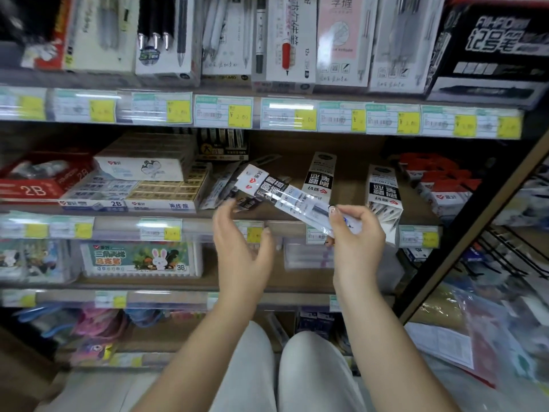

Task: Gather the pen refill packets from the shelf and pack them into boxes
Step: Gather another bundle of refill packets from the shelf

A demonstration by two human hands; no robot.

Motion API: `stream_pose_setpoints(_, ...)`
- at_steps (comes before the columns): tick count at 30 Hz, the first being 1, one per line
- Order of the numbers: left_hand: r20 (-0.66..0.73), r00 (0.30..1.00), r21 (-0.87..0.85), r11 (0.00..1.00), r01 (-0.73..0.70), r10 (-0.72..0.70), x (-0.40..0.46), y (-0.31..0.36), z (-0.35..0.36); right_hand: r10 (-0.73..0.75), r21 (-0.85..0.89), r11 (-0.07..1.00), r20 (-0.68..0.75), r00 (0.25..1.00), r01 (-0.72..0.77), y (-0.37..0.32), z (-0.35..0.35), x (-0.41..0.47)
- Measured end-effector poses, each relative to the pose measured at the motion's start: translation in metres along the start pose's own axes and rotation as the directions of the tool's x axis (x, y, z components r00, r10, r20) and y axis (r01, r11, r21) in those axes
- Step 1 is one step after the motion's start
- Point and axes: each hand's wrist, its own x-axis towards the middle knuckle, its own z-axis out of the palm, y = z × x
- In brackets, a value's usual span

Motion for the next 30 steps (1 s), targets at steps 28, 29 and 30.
stream_pose_setpoints(28, 0.300, 0.921, -0.075, 0.956, 0.283, -0.249, 0.089, -0.001, -0.024, 0.197, -0.222, 0.972, 0.615, 0.764, -0.072, -0.003, 0.050, 0.000)
stream_pose_setpoints(29, 0.267, 0.940, 0.060, 0.977, 0.205, -0.214, 0.098, -0.006, -0.027, 0.203, -0.228, 0.971, 0.601, 0.773, -0.078, -0.001, 0.050, 0.005)
stream_pose_setpoints(30, 0.261, 0.945, 0.226, 0.964, 0.140, -0.198, 0.107, -0.012, -0.029, 0.210, -0.237, 0.968, 0.584, 0.784, -0.082, 0.001, 0.050, 0.009)
